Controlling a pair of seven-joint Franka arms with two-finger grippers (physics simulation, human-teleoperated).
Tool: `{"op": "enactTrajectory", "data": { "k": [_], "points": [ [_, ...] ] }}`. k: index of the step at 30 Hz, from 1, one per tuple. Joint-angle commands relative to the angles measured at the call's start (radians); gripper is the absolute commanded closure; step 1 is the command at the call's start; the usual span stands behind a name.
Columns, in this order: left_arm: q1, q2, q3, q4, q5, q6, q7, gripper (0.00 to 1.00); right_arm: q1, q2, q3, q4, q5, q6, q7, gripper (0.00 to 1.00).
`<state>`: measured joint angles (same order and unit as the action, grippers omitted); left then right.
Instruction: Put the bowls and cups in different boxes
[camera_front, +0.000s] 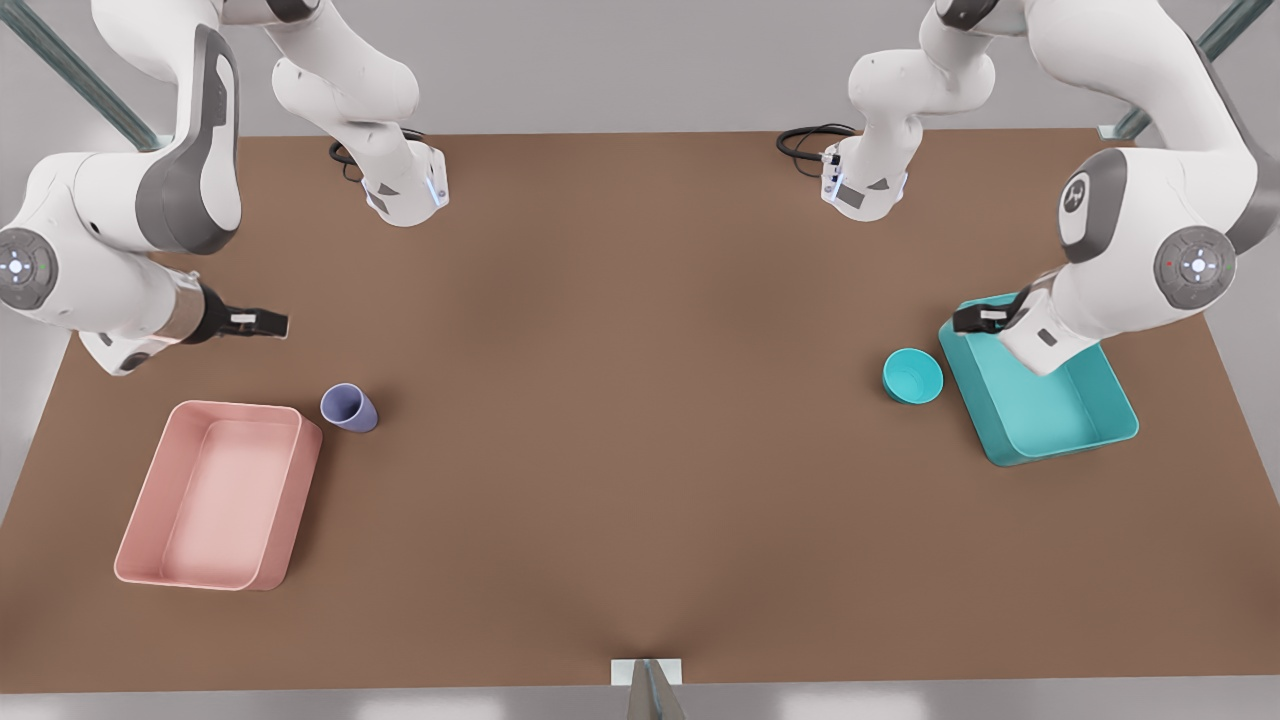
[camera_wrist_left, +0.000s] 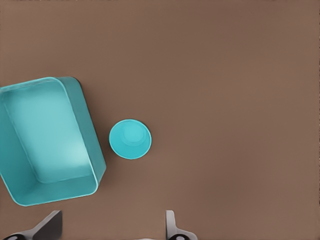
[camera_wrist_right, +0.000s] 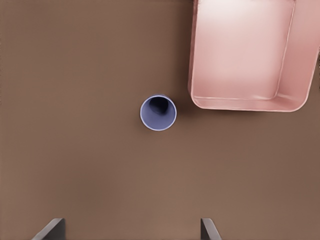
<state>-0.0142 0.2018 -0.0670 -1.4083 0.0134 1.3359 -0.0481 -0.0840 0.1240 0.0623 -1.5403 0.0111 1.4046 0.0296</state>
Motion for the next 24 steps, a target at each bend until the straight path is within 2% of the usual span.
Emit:
{"op": "enactTrajectory", "data": {
  "k": [1, 3, 4, 5, 7, 10, 11, 16, 18, 21, 24],
  "points": [
    [-0.003, 0.001, 0.003, 0.000, -0.009, 0.046, -0.035, 0.00, -0.002, -0.001, 0.001, 0.000, 0.003, 0.070, 0.018, 0.00],
    [-0.003, 0.005, 0.003, -0.001, -0.007, 0.048, -0.035, 0.00, 0.000, 0.011, -0.002, -0.001, 0.010, 0.076, 0.019, 0.00],
    [-0.058, 0.022, -0.002, -0.082, 0.049, 0.139, -0.032, 0.00, 0.016, 0.046, 0.001, -0.009, 0.006, 0.100, 0.033, 0.00],
    [-0.102, 0.025, -0.052, -0.237, 0.209, 0.306, -0.038, 0.00, 0.035, 0.057, 0.002, -0.058, 0.003, 0.186, 0.033, 0.00],
    [-0.102, 0.068, -0.073, -0.434, 0.243, 0.601, -0.035, 0.00, 0.030, 0.075, 0.002, -0.142, 0.010, 0.343, 0.036, 0.00],
    [-0.104, 0.145, -0.088, -0.505, 0.243, 0.775, -0.036, 0.00, 0.006, 0.074, -0.007, -0.270, 0.012, 0.482, 0.038, 0.00],
    [-0.099, 0.145, -0.086, -0.583, 0.243, 0.861, -0.036, 0.00, -0.005, 0.074, -0.009, -0.311, 0.012, 0.525, 0.039, 0.00],
    [-0.058, 0.153, -0.068, -0.701, 0.247, 0.868, -0.062, 0.00, -0.048, 0.052, -0.009, -0.481, 0.010, 0.731, 0.039, 0.00],
    [-0.058, 0.153, -0.059, -0.739, 0.263, 0.864, -0.272, 0.00, -0.056, 0.045, -0.007, -0.544, 0.012, 0.809, 0.039, 0.00],
    [-0.056, 0.162, -0.050, -0.750, 0.295, 0.868, -0.285, 0.00, -0.080, 0.051, -0.007, -0.621, 0.015, 0.898, 0.041, 0.00],
    [-0.047, 0.192, -0.037, -0.752, 0.352, 0.870, -0.291, 0.00, -0.088, 0.089, -0.007, -0.627, 0.046, 0.918, 0.041, 0.00]
  ]
}}
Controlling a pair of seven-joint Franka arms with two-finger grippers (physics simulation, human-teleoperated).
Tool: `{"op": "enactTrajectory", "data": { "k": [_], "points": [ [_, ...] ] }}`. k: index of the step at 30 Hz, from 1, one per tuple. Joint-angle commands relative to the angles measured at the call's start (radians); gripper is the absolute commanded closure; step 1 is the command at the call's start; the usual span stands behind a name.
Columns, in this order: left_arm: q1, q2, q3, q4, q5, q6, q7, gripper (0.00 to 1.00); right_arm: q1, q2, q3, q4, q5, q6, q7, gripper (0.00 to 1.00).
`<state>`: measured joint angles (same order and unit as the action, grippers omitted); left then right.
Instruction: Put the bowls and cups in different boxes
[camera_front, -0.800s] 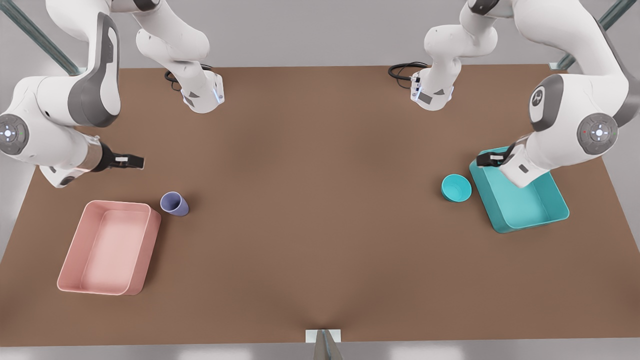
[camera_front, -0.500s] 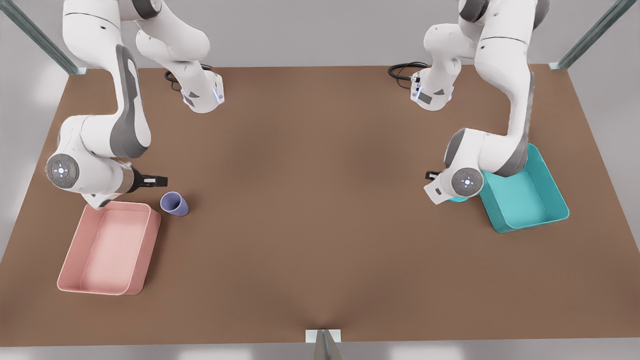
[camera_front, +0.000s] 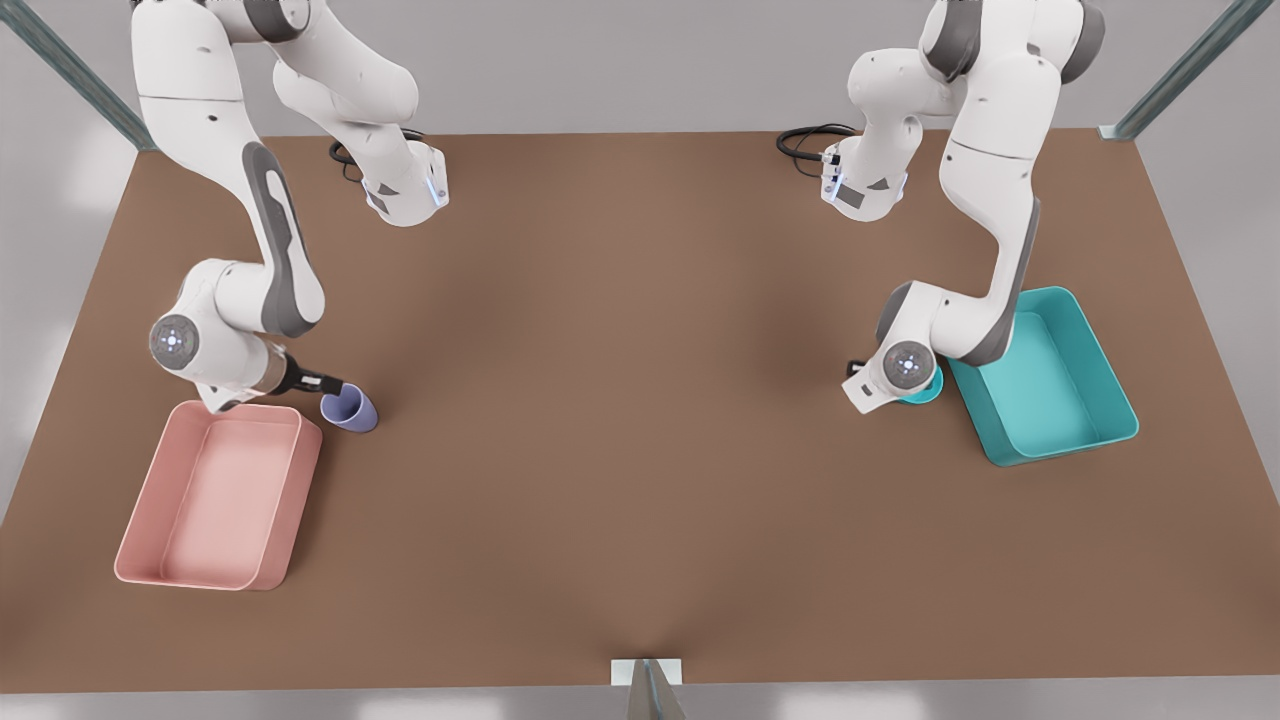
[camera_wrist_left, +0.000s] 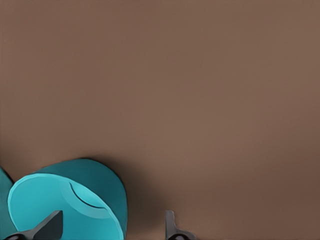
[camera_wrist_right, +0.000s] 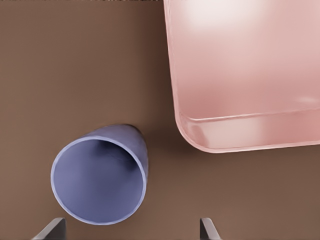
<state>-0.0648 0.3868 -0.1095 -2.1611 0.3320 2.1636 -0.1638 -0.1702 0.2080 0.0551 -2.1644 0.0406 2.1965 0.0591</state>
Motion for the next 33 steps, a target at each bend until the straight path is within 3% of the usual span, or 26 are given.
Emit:
{"op": "enactTrajectory", "data": {
  "k": [1, 6, 7, 8, 9, 11, 13, 16, 19, 21, 22, 23, 26, 30, 33],
  "points": [
    [0.003, 0.007, 0.007, -0.008, 0.033, 0.042, -0.175, 0.00, -0.002, 0.016, 0.000, -0.003, 0.016, 0.127, 0.011, 0.00],
    [0.003, 0.023, 0.007, -0.020, 0.033, 0.042, -0.175, 0.00, -0.002, 0.063, 0.000, -0.003, 0.025, 0.161, 0.015, 0.00],
    [0.003, 0.023, 0.008, -0.020, 0.033, 0.042, -0.175, 0.09, -0.002, 0.068, 0.000, -0.006, 0.028, 0.163, 0.015, 0.00],
    [0.003, 0.023, 0.007, -0.020, 0.033, 0.042, -0.175, 0.30, -0.002, 0.070, 0.000, -0.018, 0.028, 0.176, 0.013, 0.00],
    [0.003, 0.023, 0.008, -0.020, 0.035, 0.042, -0.175, 0.45, -0.002, 0.070, 0.000, -0.041, 0.028, 0.212, 0.015, 0.00],
    [0.003, 0.023, 0.007, -0.019, 0.035, 0.042, -0.175, 0.66, -0.002, 0.070, 0.000, -0.048, 0.028, 0.215, 0.015, 0.00],
    [0.002, 0.020, 0.008, -0.014, 0.033, 0.038, -0.174, 0.79, -0.002, 0.076, 0.000, -0.048, 0.028, 0.215, 0.015, 0.00],
    [-0.010, -0.026, 0.007, 0.026, -0.007, -0.025, -0.172, 0.79, -0.002, 0.106, 0.000, -0.048, 0.028, 0.226, 0.015, 0.00],
    [-0.018, -0.043, -0.007, 0.240, -0.073, -0.292, -0.163, 0.79, -0.002, 0.131, 0.000, -0.048, 0.028, 0.242, 0.015, 0.02],
    [0.000, -0.051, -0.007, 0.395, -0.071, -0.494, -0.163, 0.79, -0.002, 0.131, 0.000, -0.048, 0.028, 0.241, 0.015, 0.53],
    [0.020, -0.057, -0.006, 0.451, -0.057, -0.567, -0.158, 0.79, -0.002, 0.131, 0.000, -0.048, 0.028, 0.241, 0.015, 0.70],
    [0.058, -0.069, -0.001, 0.454, -0.048, -0.574, -0.138, 0.79, -0.002, 0.131, 0.000, -0.048, 0.028, 0.239, 0.015, 0.77],
    [0.192, -0.080, 0.031, 0.446, -0.051, -0.501, -0.128, 0.79, 0.009, 0.126, 0.003, -0.031, 0.028, 0.218, 0.050, 0.79],
    [0.204, -0.075, 0.082, 0.304, -0.056, -0.341, -0.053, 0.79, 0.015, 0.111, 0.011, 0.032, 0.027, 0.144, 0.071, 0.79],
    [0.238, -0.048, 0.125, 0.216, -0.056, -0.176, -0.053, 0.79, 0.020, 0.083, 0.017, 0.273, 0.025, -0.113, 0.000, 0.79]
  ]
}}
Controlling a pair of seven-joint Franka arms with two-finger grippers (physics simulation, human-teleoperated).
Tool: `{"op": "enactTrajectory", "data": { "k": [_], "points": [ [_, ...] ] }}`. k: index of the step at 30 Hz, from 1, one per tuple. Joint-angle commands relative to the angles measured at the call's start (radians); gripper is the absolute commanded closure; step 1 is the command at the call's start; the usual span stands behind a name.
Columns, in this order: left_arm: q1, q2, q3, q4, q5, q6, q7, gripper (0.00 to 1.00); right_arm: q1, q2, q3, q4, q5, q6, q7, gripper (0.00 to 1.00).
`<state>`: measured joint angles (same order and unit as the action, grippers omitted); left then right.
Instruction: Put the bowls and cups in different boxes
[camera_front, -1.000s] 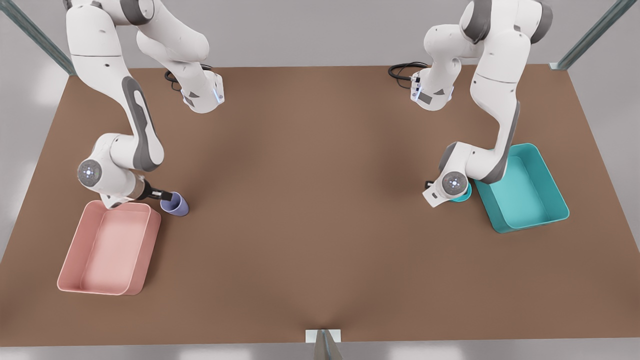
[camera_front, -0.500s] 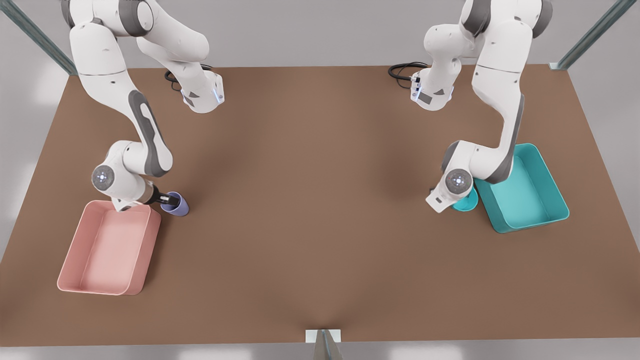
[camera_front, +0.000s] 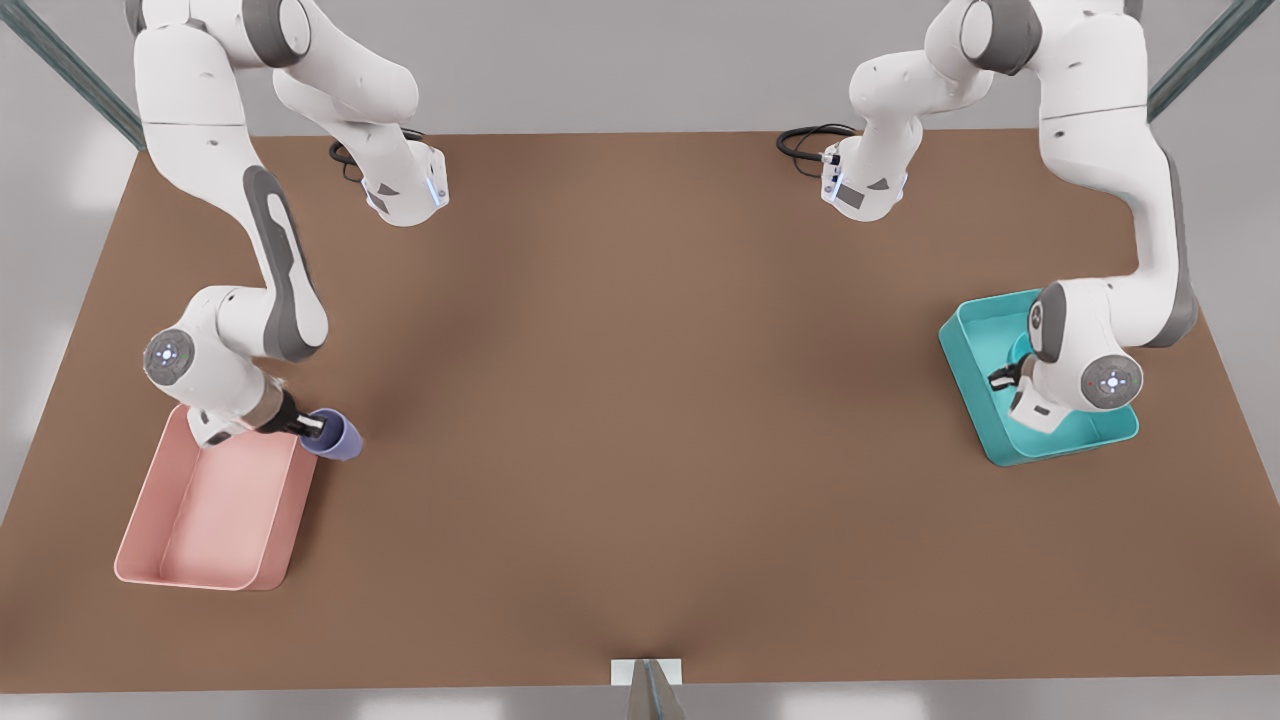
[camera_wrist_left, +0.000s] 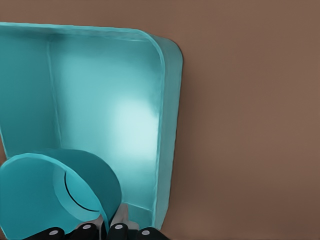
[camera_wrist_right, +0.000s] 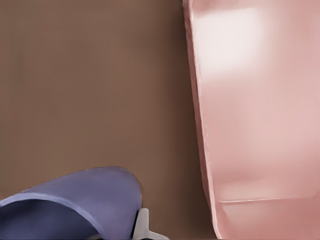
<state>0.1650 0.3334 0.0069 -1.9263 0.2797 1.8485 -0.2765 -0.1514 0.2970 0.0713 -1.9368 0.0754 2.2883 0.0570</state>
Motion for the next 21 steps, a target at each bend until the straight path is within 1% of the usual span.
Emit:
{"op": "enactTrajectory", "data": {
  "k": [1, 2, 3, 4, 5, 6, 8, 12, 13, 14, 15, 16, 17, 18, 19, 20, 21],
  "points": [
    [0.014, 0.013, 0.021, -0.029, -0.005, 0.173, 0.060, 0.79, -0.008, -0.006, -0.005, 0.131, -0.012, -0.274, -0.086, 0.79],
    [0.024, 0.016, 0.027, -0.033, -0.005, 0.196, 0.062, 0.79, -0.026, -0.006, -0.021, 0.186, -0.020, -0.317, -0.202, 0.79],
    [0.037, 0.032, 0.030, -0.037, -0.005, 0.225, 0.068, 0.79, -0.043, -0.007, -0.047, 0.205, -0.020, -0.323, -0.284, 0.79],
    [0.047, 0.044, 0.042, -0.043, -0.007, 0.255, 0.100, 0.79, -0.047, 0.004, -0.090, 0.210, -0.022, -0.326, -0.344, 0.79],
    [0.054, 0.058, 0.047, -0.056, -0.008, 0.291, 0.106, 0.79, -0.050, 0.030, -0.125, 0.211, -0.022, -0.326, -0.364, 0.79],
    [0.057, 0.067, 0.048, -0.074, -0.007, 0.325, 0.106, 0.79, -0.054, 0.056, -0.142, 0.216, -0.023, -0.322, -0.365, 0.79],
    [0.070, 0.095, 0.053, -0.079, -0.007, 0.367, 0.106, 0.79, -0.093, 0.157, -0.145, 0.274, -0.019, -0.311, -0.370, 0.79],
    [0.082, 0.116, 0.053, -0.077, -0.007, 0.402, 0.114, 0.79, -0.125, 0.300, -0.143, 0.289, -0.005, -0.185, -0.367, 0.79],
    [0.093, 0.116, 0.053, -0.077, -0.008, 0.400, 0.161, 0.56, -0.126, 0.315, -0.143, 0.289, 0.001, -0.171, -0.367, 0.79],
    [0.094, 0.116, 0.053, -0.076, -0.039, 0.393, 0.178, 0.08, -0.128, 0.335, -0.143, 0.289, 0.010, -0.162, -0.367, 0.79],
    [0.093, 0.102, 0.053, -0.071, -0.074, 0.359, 0.180, 0.00, -0.128, 0.350, -0.143, 0.289, 0.015, -0.153, -0.367, 0.79],
    [0.080, 0.052, 0.053, -0.057, -0.076, 0.273, 0.178, 0.00, -0.128, 0.360, -0.143, 0.289, 0.017, -0.145, -0.367, 0.79],
    [0.062, -0.023, 0.053, -0.031, -0.115, 0.136, 0.177, 0.00, -0.128, 0.361, -0.143, 0.289, 0.017, -0.145, -0.367, 0.79],
    [0.016, -0.102, 0.044, 0.048, -0.129, -0.062, 0.174, 0.00, -0.128, 0.361, -0.143, 0.289, 0.017, -0.145, -0.361, 0.64],
    [-0.001, -0.116, -0.039, 0.216, -0.159, -0.251, 0.166, 0.00, -0.126, 0.360, -0.142, 0.289, 0.015, -0.145, -0.361, 0.00],
    [-0.030, -0.119, -0.114, 0.314, -0.159, -0.327, 0.088, 0.00, -0.126, 0.358, -0.142, 0.289, 0.015, -0.145, -0.364, 0.00],
    [-0.077, -0.171, -0.156, 0.343, -0.166, -0.333, 0.014, 0.00, -0.126, 0.349, -0.139, 0.289, 0.014, -0.154, -0.365, 0.00]
  ]
}}
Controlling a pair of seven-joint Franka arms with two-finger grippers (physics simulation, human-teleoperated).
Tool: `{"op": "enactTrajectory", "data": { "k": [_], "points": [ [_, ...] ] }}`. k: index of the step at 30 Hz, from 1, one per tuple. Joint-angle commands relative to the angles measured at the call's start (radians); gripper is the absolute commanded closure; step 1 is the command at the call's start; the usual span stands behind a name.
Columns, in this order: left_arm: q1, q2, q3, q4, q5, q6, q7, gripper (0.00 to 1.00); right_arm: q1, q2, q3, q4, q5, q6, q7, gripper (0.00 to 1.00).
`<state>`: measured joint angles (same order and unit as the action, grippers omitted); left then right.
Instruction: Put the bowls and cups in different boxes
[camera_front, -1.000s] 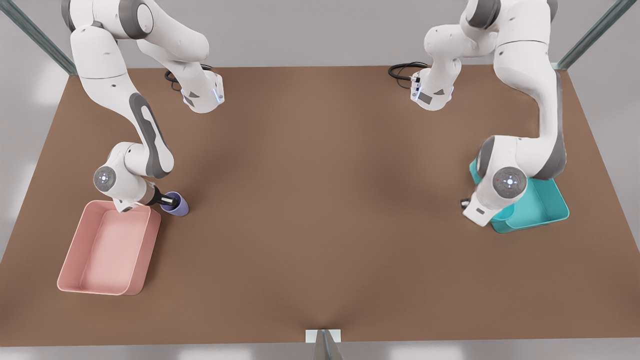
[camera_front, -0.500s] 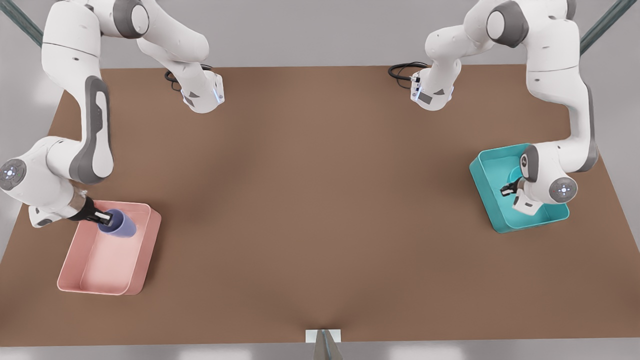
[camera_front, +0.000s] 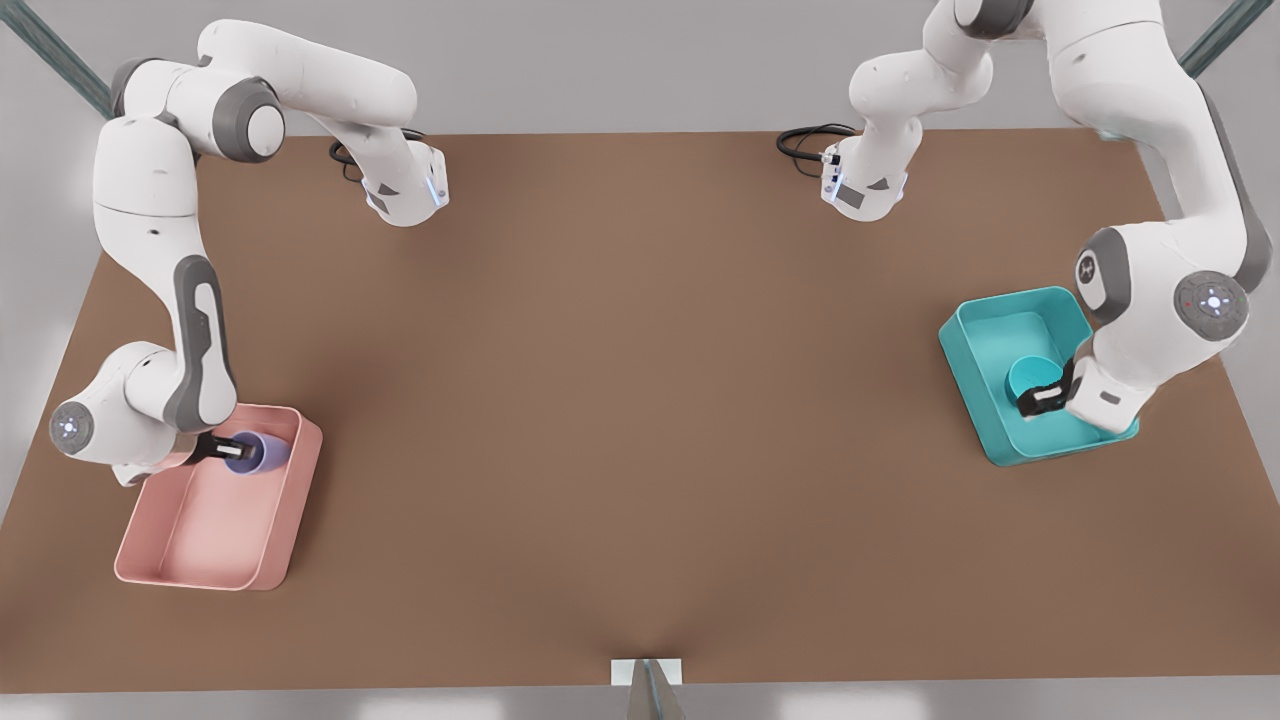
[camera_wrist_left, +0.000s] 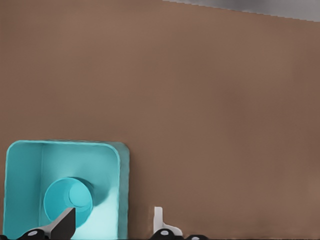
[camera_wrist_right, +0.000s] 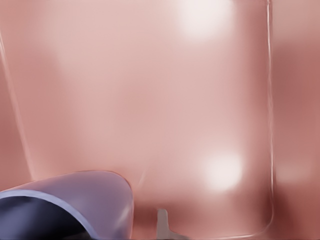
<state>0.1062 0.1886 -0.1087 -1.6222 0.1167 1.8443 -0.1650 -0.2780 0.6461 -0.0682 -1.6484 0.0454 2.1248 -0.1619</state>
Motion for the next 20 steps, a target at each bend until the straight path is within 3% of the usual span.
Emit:
{"op": "enactTrajectory", "data": {
  "k": [1, 3, 9, 11, 12, 20],
  "points": [
    [-0.063, -0.031, -0.040, 0.102, -0.038, -0.362, -0.097, 0.00, 0.003, -0.023, 0.004, -0.001, 0.044, -0.006, -0.148, 0.00],
    [-0.125, 0.022, -0.043, 0.203, -0.005, -0.450, -0.096, 0.00, 0.005, -0.088, 0.005, -0.005, 0.042, -0.078, -0.159, 0.00],
    [-0.128, 0.038, -0.066, 0.223, -0.011, -0.448, -0.100, 0.00, 0.008, -0.250, 0.011, 0.006, 0.042, -0.275, -0.242, 0.01],
    [-0.123, 0.043, -0.068, 0.223, -0.011, -0.445, -0.097, 0.00, 0.016, -0.263, 0.074, 0.170, 0.039, -0.499, -0.082, 0.04],
    [-0.123, 0.043, -0.068, 0.223, -0.012, -0.445, -0.097, 0.00, 0.051, -0.273, 0.079, 0.237, 0.037, -0.569, 0.025, 0.00],
    [-0.118, 0.043, -0.065, 0.237, -0.008, -0.447, -0.094, 0.00, 0.155, -0.418, 0.077, 0.216, 0.007, -0.677, 0.159, 0.00]
  ]
}}
